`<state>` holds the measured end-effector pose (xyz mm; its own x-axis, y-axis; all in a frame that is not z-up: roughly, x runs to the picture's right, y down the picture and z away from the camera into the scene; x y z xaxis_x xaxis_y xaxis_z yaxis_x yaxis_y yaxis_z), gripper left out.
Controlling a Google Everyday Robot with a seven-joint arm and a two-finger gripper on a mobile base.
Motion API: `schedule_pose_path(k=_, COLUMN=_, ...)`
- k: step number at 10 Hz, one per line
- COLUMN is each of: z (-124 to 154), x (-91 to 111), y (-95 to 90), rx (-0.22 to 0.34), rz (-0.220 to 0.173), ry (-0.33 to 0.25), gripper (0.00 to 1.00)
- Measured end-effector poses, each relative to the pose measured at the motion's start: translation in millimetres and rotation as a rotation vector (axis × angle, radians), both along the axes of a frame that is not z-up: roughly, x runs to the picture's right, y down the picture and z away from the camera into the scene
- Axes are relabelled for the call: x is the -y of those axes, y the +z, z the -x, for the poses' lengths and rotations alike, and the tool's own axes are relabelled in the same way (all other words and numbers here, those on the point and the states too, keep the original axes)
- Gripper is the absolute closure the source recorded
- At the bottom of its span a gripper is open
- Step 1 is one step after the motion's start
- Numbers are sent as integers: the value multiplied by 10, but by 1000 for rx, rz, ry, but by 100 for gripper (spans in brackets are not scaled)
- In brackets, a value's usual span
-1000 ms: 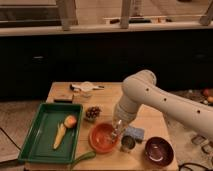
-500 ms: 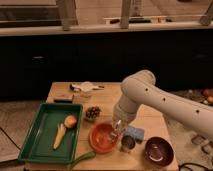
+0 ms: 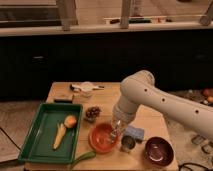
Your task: Place fork in red bowl
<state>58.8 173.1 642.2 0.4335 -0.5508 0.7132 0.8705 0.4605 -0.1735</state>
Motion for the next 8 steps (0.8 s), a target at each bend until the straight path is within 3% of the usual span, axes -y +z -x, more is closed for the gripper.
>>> schedule_pose_path(k=8, z=2, x=-40, y=1, rx=8, rz=1, ry=13, gripper=100)
